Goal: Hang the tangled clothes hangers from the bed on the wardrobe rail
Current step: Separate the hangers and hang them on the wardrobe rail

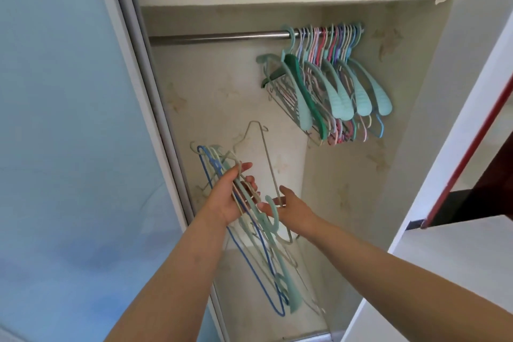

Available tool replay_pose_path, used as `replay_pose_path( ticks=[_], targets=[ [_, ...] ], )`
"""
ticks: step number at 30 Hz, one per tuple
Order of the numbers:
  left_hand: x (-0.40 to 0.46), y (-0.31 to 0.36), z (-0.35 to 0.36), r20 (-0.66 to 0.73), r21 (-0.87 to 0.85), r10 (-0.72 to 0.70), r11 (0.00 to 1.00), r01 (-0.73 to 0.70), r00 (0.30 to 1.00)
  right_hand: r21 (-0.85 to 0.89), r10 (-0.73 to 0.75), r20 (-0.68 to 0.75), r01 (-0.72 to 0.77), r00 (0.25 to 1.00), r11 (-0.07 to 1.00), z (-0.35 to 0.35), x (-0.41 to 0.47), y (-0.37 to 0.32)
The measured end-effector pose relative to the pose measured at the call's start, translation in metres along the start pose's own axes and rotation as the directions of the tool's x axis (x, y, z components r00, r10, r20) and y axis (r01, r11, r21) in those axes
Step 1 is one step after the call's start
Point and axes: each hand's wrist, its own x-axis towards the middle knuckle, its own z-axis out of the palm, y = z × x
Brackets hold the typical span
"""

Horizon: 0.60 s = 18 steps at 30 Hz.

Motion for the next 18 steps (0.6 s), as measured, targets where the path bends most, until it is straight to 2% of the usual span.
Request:
replay_pose_path(
  ticks=[3,5,8,12,18],
  targets=[
    [-0.002,-0.011,0.001,0.046,0.059,-0.004,0.998,0.001,0.999,0.039,0.044,0.029,-0.045,0.999,0.998,0.003,-0.001,-0.006],
    [-0.005,-0.015,0.002,0.056,0.086,-0.01,0.996,0.005,0.998,0.081,0.049,-0.018,-0.048,0.999,0.996,0.01,-0.002,-0.002],
    [-0.008,-0.018,0.0,0.062,0.088,-0.01,0.996,0.004,0.998,0.1,0.003,-0.106,0.008,0.994,0.995,0.014,-0.006,0.006],
    [-0.016,-0.022,-0.005,0.091,0.135,0.018,0.99,-0.03,0.996,0.144,-0.057,-0.122,0.075,0.991,0.987,0.01,-0.016,0.011],
    [-0.025,-0.022,-0.007,0.052,0.138,0.032,0.99,-0.039,0.998,0.006,-0.071,-0.114,0.072,0.991,0.997,0.005,-0.016,0.008]
  ],
)
